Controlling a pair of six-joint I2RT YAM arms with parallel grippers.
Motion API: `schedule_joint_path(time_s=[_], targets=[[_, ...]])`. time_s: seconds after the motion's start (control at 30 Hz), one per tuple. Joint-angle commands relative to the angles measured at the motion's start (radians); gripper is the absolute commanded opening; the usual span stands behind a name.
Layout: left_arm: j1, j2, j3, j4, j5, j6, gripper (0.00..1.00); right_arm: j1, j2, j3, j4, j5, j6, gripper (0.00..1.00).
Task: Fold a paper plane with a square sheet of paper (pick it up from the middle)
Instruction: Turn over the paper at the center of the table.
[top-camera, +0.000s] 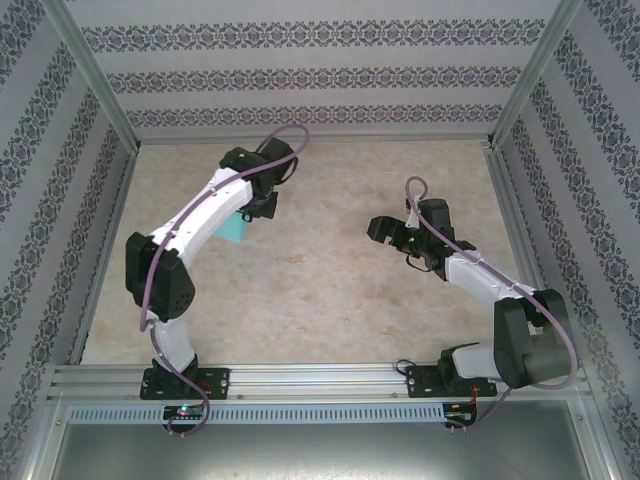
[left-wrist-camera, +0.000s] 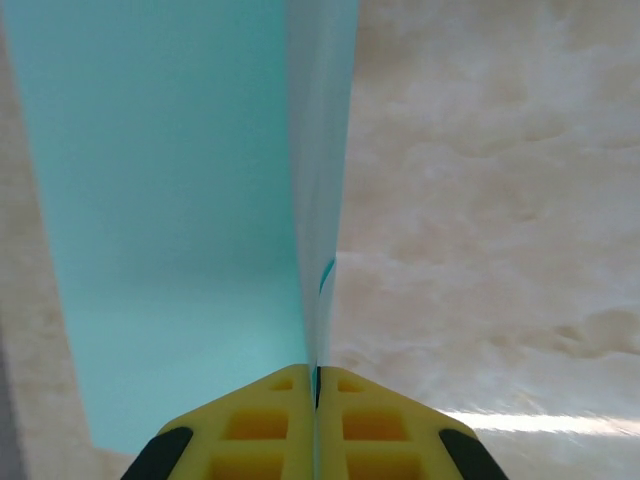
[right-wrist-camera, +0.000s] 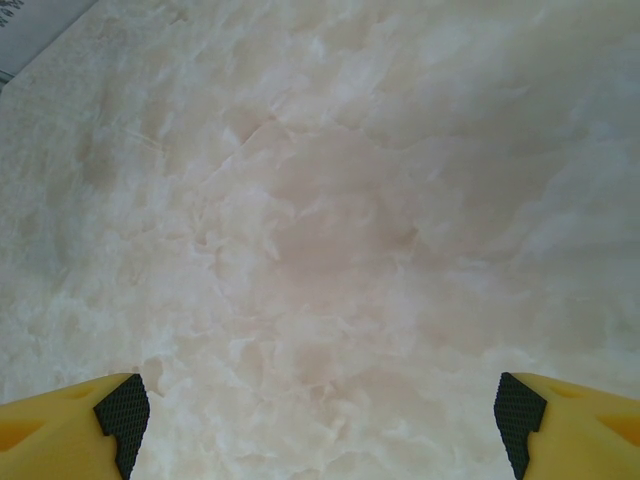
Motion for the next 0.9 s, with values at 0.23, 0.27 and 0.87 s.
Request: schedule_joint_path(time_s=[0.23,0.27,0.87], targets=[[-0.148,0.246,-0.005,-0.004,-0.267,-0.137,0.07,0.004,0.01,-0.007,-0.004,0.063,-0.005,0.91],[-0.166,0.277,0.002,-0.004,-0.283,-0.146,0.08,0.005,0.012,-0.007,-0.007,0.067,-0.005,0.91],[-0.22,0.394,0.013,0.112,-0.011,-0.184,0.23,-0.007,0.024,-0.008,-0.032,0.123,0.014,0.9]])
